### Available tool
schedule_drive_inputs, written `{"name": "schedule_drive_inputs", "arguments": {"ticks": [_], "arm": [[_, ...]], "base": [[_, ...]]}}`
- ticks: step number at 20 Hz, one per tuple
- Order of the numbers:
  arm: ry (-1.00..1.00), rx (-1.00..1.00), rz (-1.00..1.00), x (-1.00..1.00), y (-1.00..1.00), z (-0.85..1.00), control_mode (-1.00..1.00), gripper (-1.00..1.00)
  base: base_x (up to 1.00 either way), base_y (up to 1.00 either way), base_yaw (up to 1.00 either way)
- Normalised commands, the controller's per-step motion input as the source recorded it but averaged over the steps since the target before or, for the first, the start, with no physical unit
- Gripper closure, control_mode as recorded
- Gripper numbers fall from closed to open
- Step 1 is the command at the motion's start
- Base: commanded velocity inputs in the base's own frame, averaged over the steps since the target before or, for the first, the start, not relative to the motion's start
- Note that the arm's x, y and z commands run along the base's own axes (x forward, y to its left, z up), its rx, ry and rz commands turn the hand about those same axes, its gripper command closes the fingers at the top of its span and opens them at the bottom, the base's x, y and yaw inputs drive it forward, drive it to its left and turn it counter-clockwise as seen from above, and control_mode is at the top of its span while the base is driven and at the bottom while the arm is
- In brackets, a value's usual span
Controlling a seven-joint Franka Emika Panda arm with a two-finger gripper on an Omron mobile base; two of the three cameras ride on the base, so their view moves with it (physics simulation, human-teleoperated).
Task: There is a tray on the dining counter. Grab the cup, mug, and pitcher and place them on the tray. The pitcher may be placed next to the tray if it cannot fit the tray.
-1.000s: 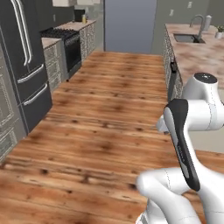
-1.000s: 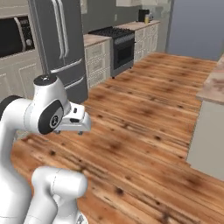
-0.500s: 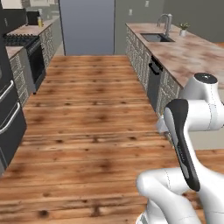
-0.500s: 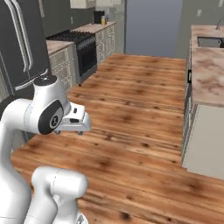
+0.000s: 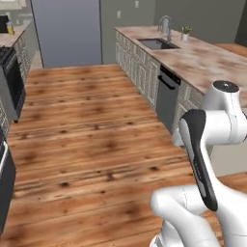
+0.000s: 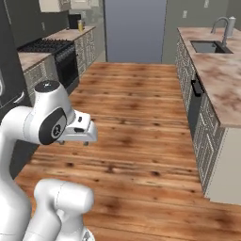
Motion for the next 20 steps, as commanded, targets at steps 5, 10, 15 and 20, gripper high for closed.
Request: {"name": "schedule_drive_inputs", "arguments": {"ticks": [5,10,15,20], "arm": [[0.0,0.0,0.0,0.0,0.0,0.0,1.0,-1.0],[0.0,0.0,0.0,0.0,0.0,0.0,1.0,-1.0],[0.0,0.0,0.0,0.0,0.0,0.0,1.0,-1.0],[0.0,0.0,0.0,0.0,0.0,0.0,1.0,-1.0]], "base": [[1.0,0.0,-0.08],[1.0,0.0,-0.03],[1.0,0.0,-0.07],[1.0,0.0,-0.07]]}}
